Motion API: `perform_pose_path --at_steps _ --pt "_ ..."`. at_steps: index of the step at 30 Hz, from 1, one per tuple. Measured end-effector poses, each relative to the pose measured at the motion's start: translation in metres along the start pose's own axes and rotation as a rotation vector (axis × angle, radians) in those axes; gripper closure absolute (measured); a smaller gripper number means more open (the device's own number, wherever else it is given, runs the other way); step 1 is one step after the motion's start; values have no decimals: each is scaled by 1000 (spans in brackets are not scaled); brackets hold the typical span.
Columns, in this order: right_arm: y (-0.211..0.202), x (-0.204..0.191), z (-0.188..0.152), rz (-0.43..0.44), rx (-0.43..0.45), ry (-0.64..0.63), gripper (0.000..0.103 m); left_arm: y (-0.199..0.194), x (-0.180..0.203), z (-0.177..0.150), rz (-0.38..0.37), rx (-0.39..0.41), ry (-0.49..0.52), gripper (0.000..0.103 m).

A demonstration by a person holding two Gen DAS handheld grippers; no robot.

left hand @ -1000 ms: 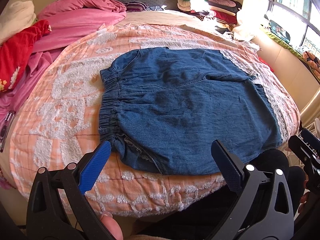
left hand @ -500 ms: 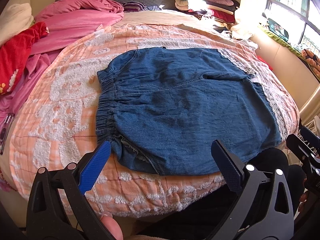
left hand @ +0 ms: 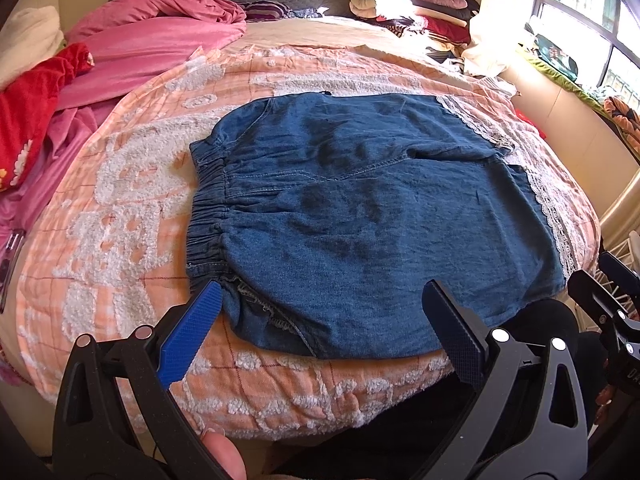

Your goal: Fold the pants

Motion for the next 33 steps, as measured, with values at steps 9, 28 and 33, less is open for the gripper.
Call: perform_pose_path --at_steps 9,28,33 --pt "11 -6 14 12 -12 -38 4 14 -9 13 -1 -7 -23 8" --pt "111 -6 153 221 -24 -166 4 79 -116 108 83 18 -66 8" --pt "157 -28 188 301 -85 -252 4 103 -138 125 53 -3 -91 8"
Point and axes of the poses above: each gripper's, at about its wrist camera, not at the fingertips, and y roughly the way its jaws point, x to its right, z to its top, the point moved 4 cm from there along y, roughly the way its jaws point, and after that the axes turned 1 degree about -y, right-handed, at the moved point
